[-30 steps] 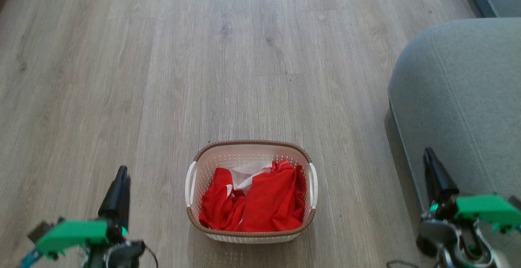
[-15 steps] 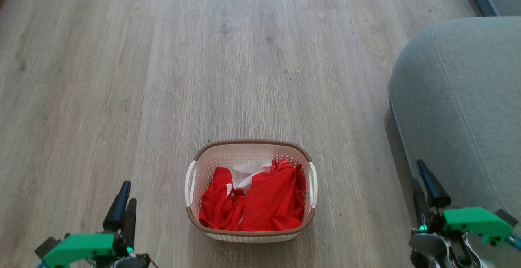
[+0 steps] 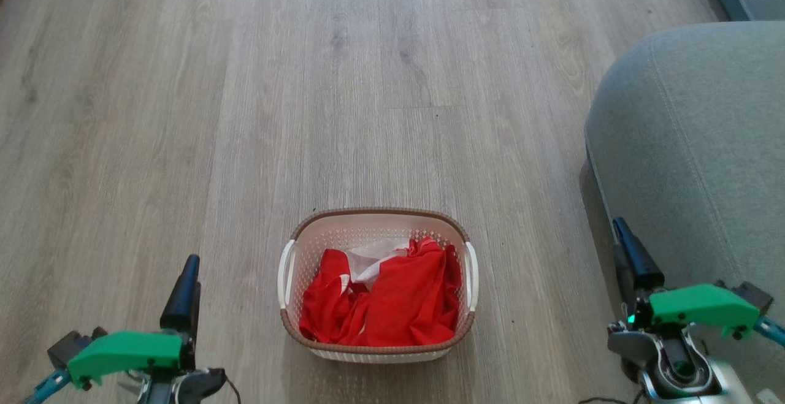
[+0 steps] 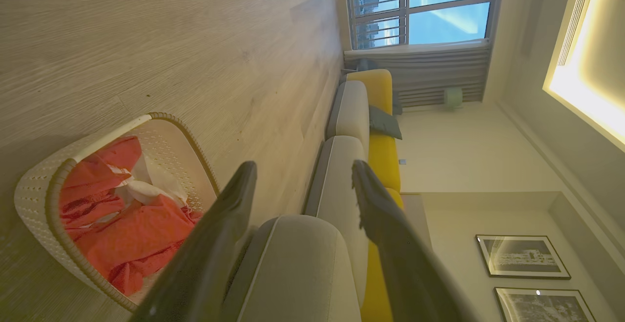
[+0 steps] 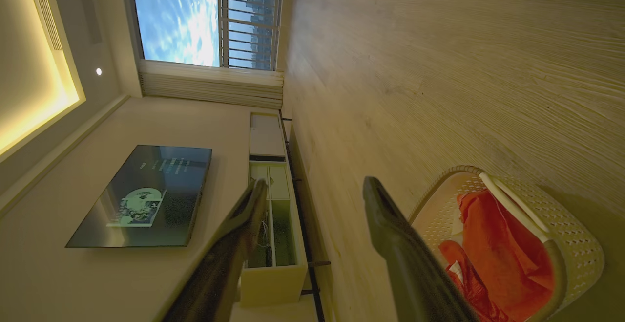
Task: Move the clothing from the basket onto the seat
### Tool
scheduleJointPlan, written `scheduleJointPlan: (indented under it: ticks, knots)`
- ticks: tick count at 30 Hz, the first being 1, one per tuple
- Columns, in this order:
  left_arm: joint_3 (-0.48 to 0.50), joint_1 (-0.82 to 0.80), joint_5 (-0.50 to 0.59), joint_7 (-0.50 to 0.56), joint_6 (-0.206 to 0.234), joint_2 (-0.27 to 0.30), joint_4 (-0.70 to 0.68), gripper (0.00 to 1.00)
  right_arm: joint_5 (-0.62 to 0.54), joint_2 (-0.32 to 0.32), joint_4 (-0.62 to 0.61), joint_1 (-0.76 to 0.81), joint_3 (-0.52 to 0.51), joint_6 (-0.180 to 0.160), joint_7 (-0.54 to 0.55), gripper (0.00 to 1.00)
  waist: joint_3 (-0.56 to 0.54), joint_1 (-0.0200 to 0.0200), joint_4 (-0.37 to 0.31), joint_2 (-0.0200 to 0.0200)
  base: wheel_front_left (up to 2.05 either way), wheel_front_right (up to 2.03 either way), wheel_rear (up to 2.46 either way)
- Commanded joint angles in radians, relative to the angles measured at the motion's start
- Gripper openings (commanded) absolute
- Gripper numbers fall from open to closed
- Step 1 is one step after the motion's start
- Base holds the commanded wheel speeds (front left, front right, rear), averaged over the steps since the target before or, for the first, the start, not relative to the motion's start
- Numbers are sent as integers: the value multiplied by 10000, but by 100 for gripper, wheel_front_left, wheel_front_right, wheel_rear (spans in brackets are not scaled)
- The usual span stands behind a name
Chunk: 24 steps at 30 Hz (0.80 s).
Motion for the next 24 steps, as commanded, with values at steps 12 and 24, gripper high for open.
scheduleJointPlan:
  ticks: [12,24]
  knots:
    - [108,-842,2384,-409,-8,258,-511,100,-2188,-257,-209,-1050,271,0,-465,100,68,0,-10,0,0,0,0]
    - [246,-1132,4720,-761,-10,231,-601,100,-4359,-221,-202,-1366,428,0,-822,100,115,0,-42,0,0,0,0]
